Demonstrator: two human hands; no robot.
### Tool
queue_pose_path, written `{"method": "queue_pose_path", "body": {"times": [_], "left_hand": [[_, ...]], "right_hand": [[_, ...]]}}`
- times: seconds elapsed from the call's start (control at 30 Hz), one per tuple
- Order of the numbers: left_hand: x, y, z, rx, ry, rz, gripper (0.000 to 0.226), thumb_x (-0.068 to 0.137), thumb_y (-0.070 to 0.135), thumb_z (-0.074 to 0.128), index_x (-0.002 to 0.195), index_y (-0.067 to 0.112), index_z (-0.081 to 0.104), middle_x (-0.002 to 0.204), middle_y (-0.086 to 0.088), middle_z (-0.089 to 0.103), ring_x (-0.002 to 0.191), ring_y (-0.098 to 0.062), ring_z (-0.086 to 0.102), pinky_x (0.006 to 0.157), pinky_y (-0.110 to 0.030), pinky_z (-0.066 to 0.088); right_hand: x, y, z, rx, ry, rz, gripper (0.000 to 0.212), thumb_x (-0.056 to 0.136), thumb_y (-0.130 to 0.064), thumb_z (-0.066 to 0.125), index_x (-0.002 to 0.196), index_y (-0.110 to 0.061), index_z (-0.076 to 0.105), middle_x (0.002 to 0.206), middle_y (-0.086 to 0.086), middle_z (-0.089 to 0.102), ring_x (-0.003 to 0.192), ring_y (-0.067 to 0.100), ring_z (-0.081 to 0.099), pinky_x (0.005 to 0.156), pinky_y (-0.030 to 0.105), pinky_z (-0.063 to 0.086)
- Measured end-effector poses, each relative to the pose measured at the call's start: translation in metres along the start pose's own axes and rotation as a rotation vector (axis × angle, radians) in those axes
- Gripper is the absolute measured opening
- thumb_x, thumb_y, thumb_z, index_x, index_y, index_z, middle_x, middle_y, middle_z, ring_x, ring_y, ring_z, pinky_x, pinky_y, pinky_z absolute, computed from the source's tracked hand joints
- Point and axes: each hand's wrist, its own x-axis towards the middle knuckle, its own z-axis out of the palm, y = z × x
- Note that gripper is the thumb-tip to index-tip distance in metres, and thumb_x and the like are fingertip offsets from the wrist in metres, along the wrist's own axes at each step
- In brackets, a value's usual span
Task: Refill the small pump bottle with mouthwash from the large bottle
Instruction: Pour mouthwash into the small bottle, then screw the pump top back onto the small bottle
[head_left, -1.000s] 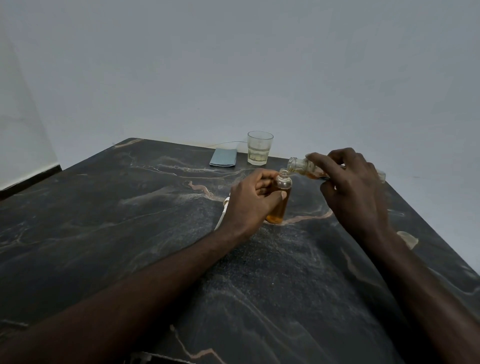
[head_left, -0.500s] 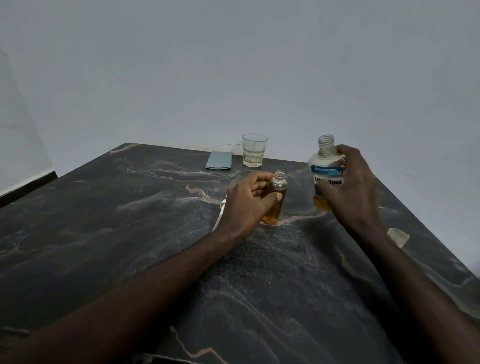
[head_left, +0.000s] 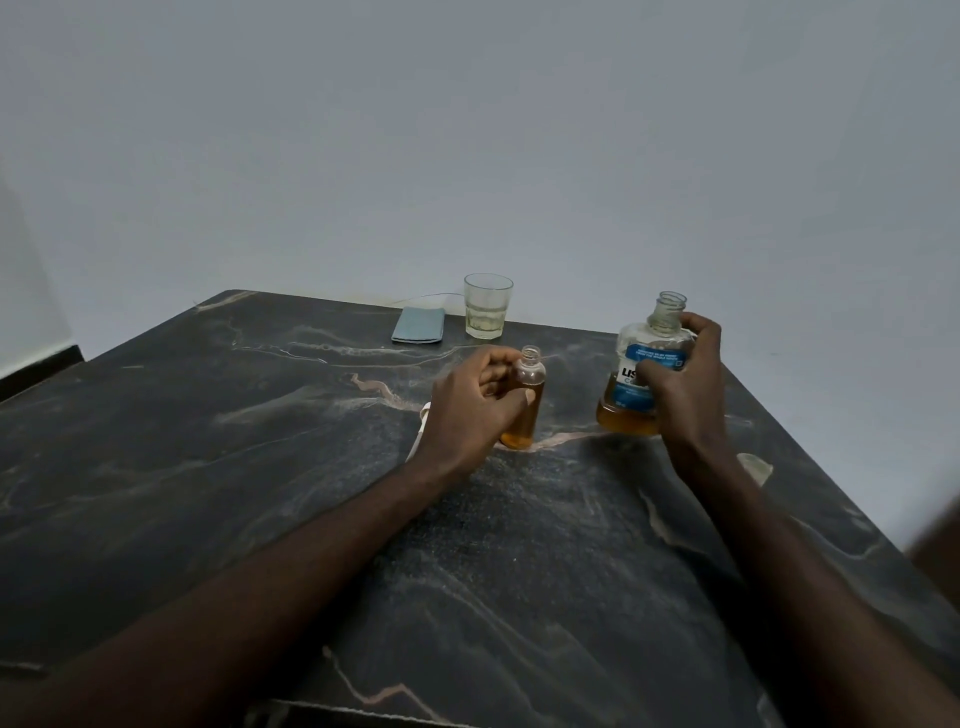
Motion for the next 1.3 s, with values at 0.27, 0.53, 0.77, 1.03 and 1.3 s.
{"method": "queue_pose_path", "body": {"times": [0.27,0.53,0.77,1.03,1.3], "left_hand": [[-0.001,-0.002,-0.001,-0.035,-0.014,-0.025,0.044,0.092,0.000,0.068,0.133,0.013,0.061,0.130,-0.003,0.070,0.118,-0.004,0.064,0.091,-0.008,0.050],[0.012,-0.001,-0.016,0.114,0.097,-0.128,0.035,0.100,0.001,0.056,0.134,0.009,0.059,0.126,-0.003,0.072,0.114,-0.011,0.068,0.090,-0.017,0.053],[0.019,-0.010,-0.023,0.564,0.131,-0.225,0.024,0.095,0.018,0.061,0.119,0.015,0.063,0.108,-0.001,0.066,0.094,-0.016,0.060,0.077,-0.031,0.048],[0.013,-0.006,-0.028,0.853,-0.083,-0.316,0.046,0.090,0.031,0.060,0.132,0.011,0.059,0.142,-0.018,0.053,0.133,-0.034,0.046,0.111,-0.051,0.042],[0.012,-0.002,-0.030,0.849,-0.108,-0.287,0.009,0.091,0.025,0.059,0.089,0.016,0.058,0.120,-0.018,0.064,0.113,-0.033,0.058,0.097,-0.046,0.051]], "right_hand": [[-0.001,0.004,-0.002,0.020,-0.058,0.056,0.064,0.090,0.009,0.062,0.141,-0.023,0.038,0.136,0.001,0.054,0.111,0.016,0.063,0.098,0.043,0.056],[-0.023,0.003,-0.025,0.042,-0.015,0.077,0.066,0.092,0.012,0.057,0.147,-0.018,0.037,0.143,0.009,0.055,0.117,0.021,0.064,0.098,0.045,0.057],[-0.024,0.008,-0.043,0.013,-0.059,0.069,0.064,0.092,0.011,0.058,0.143,-0.022,0.039,0.140,0.008,0.058,0.121,0.024,0.064,0.102,0.051,0.055],[-0.026,0.012,-0.043,0.047,-0.067,0.063,0.070,0.090,0.011,0.061,0.146,-0.024,0.038,0.146,0.008,0.055,0.125,0.025,0.063,0.104,0.052,0.054],[-0.028,0.011,-0.046,0.063,-0.023,-0.016,0.084,0.087,0.022,0.049,0.153,-0.027,0.031,0.148,0.005,0.048,0.130,0.023,0.058,0.099,0.045,0.056]]}}
